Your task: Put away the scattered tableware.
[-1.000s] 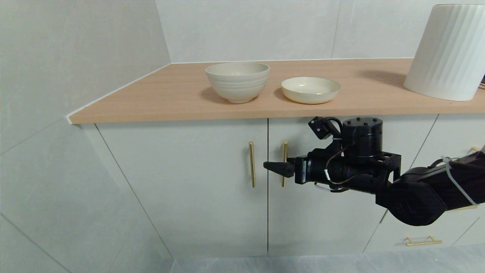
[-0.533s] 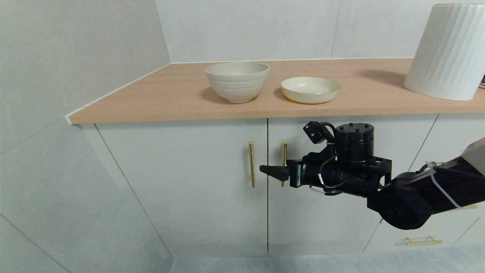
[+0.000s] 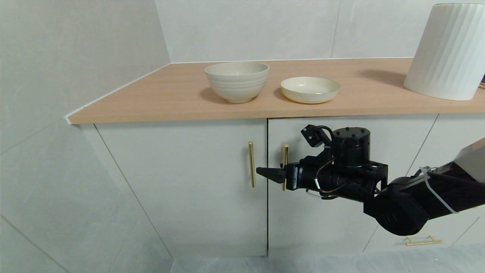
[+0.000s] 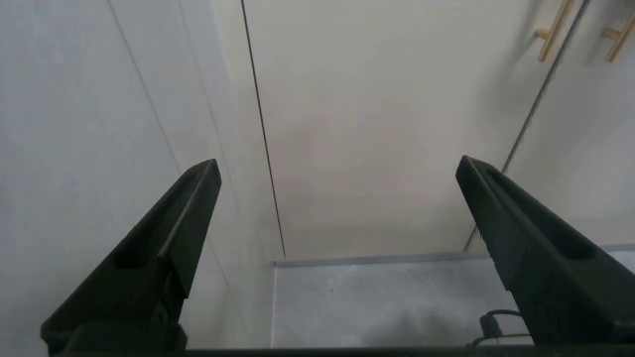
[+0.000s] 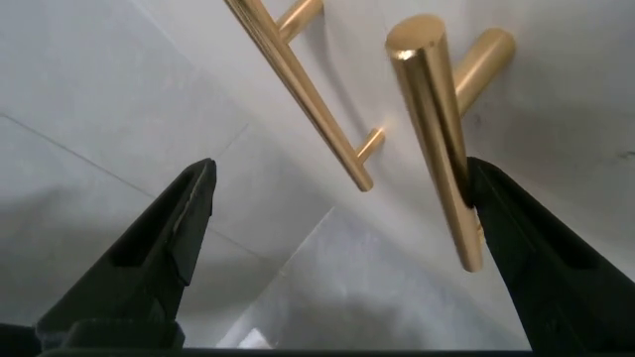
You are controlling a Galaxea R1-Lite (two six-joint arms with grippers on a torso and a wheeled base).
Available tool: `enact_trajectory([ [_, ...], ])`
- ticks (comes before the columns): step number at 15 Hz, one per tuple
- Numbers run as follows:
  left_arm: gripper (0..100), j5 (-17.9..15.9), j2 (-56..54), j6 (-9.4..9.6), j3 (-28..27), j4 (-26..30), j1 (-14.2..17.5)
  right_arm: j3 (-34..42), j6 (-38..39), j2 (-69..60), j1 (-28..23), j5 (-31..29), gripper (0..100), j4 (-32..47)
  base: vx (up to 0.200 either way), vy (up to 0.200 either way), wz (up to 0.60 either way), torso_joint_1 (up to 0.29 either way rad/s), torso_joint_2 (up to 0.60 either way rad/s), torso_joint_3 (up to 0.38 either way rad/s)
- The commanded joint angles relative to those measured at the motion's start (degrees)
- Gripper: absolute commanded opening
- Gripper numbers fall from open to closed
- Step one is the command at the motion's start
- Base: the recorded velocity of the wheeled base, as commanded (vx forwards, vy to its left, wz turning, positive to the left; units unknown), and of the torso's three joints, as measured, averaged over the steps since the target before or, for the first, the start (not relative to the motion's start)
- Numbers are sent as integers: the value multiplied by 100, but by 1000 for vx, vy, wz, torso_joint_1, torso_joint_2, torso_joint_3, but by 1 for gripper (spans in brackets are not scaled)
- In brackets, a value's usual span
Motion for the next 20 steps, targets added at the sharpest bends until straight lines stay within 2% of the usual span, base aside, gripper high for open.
enact_trajectory([
  [1, 100, -3, 9, 0, 0, -1, 1, 79, 67, -168, 59, 43, 100, -20, 0, 0, 0, 0, 0, 0],
  [7, 100, 5, 9, 0, 0, -1, 1, 695, 58, -819, 94, 139, 100, -11, 0, 0, 0, 0, 0, 0],
  [12, 100, -3, 9, 0, 0, -1, 1, 1529, 40, -1636, 234, 702, 100, -20, 0, 0, 0, 0, 0, 0],
  [15, 100, 5, 9, -9, 0, -1, 1, 2048, 40, -2084, 349, 728, 100, -20, 0, 0, 0, 0, 0, 0],
  [18, 100, 5, 9, 0, 0, -1, 1, 2171, 40, -2199, 366, 728, 100, -20, 0, 0, 0, 0, 0, 0],
  [19, 100, 14, 9, 0, 0, -62, 1, 2189, 40, -2208, 366, 728, 100, -11, 0, 0, 0, 0, 0, 0],
  [20, 100, 5, 9, -18, 0, -353, 1, 2277, 58, -2199, 366, 728, 100, -20, 0, 0, 0, 0, 0, 0],
])
